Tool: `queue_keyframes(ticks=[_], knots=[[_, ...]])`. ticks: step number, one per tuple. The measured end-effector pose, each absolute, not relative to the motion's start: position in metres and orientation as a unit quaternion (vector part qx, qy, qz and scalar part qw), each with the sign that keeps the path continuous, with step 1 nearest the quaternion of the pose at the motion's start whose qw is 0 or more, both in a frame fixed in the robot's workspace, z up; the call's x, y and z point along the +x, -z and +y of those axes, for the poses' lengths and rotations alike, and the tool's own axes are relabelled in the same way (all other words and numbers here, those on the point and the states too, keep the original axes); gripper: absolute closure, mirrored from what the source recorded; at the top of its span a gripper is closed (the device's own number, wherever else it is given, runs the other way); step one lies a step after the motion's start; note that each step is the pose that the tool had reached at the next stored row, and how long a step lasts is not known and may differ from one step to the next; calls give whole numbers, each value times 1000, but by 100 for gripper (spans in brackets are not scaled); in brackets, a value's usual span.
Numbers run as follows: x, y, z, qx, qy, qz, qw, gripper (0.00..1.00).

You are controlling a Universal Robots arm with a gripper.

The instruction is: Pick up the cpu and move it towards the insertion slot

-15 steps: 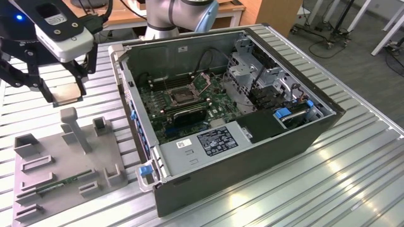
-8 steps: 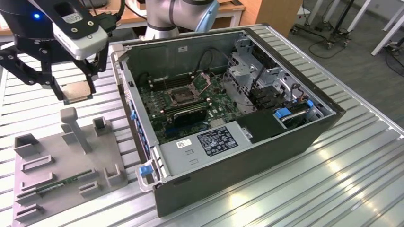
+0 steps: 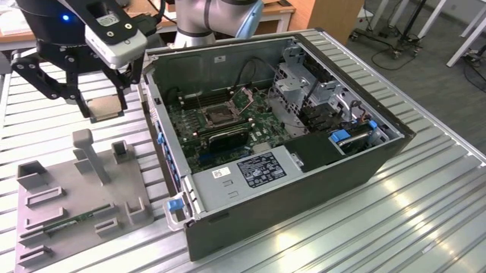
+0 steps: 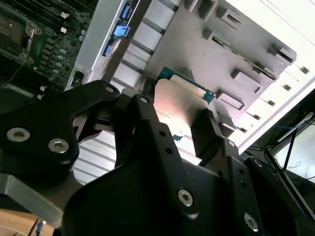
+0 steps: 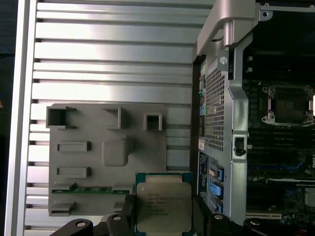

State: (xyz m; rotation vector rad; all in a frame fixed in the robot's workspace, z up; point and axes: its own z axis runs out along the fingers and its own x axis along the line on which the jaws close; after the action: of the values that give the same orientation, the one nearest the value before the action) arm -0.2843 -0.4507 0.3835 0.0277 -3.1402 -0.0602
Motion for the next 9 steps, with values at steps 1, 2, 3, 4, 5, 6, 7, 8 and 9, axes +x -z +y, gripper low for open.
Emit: queue_keyframes(ticks=[1, 2, 3, 4, 5, 6, 7, 8, 9], knots=[[-282, -384, -451, 9, 19, -1000, 0, 46], [-279, -384, -451, 9, 19, -1000, 0, 46], [-277, -383, -451, 9, 19, -1000, 0, 46], [-275, -383, -451, 9, 19, -1000, 0, 46], [-274, -383, -451, 9, 19, -1000, 0, 46], [-272, -383, -451, 9, 19, -1000, 0, 46], [-271, -384, -451, 9, 19, -1000, 0, 46], [-269, -383, -451, 9, 19, -1000, 0, 46], [-268, -383, -451, 9, 19, -1000, 0, 46]])
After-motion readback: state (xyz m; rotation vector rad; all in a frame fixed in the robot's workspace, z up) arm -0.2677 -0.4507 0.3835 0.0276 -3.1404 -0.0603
